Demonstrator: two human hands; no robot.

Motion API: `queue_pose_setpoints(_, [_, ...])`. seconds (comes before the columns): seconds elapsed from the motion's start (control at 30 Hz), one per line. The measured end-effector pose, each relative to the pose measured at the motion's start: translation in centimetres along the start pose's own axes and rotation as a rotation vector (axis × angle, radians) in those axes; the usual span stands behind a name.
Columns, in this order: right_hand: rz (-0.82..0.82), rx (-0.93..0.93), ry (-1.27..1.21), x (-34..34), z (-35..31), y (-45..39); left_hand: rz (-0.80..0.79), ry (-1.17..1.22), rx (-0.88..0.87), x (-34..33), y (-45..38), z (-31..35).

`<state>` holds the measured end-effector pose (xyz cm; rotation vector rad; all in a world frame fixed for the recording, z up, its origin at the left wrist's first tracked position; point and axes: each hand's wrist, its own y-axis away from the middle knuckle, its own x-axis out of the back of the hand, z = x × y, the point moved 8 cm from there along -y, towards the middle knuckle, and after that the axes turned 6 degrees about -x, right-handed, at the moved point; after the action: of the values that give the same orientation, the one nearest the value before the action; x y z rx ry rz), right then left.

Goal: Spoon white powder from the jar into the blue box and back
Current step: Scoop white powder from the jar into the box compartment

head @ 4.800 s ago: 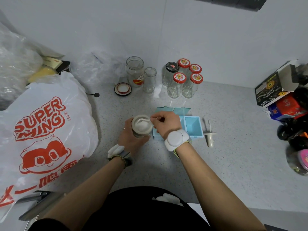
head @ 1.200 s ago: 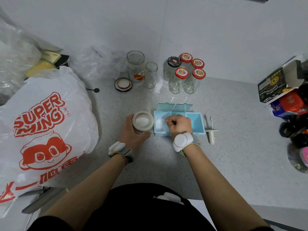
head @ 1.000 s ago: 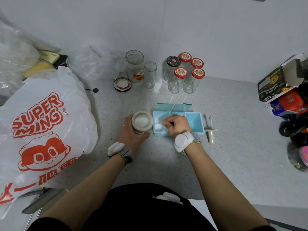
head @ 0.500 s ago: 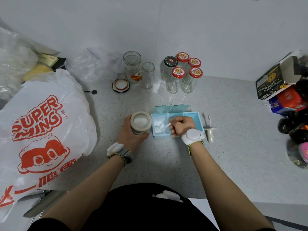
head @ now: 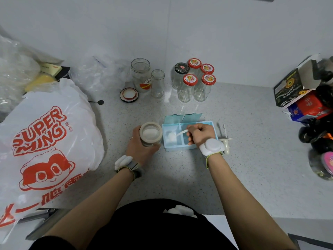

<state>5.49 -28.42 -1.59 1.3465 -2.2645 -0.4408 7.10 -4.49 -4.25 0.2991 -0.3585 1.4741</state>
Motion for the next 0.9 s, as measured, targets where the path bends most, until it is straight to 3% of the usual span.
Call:
queue_pose_setpoints(0.67, [-0.07, 0.114, -0.116, -2.0, -5.5, 2.4, 0.02, -0.04, -0.004, -0.3, -0.2, -0.7])
queue_pose_setpoints(0.9, [-0.18, 0.183, 0.129, -6.3, -4.5, 3.6, 0.025, -0.074, 0.015, -0.3, -0.2, -1.0])
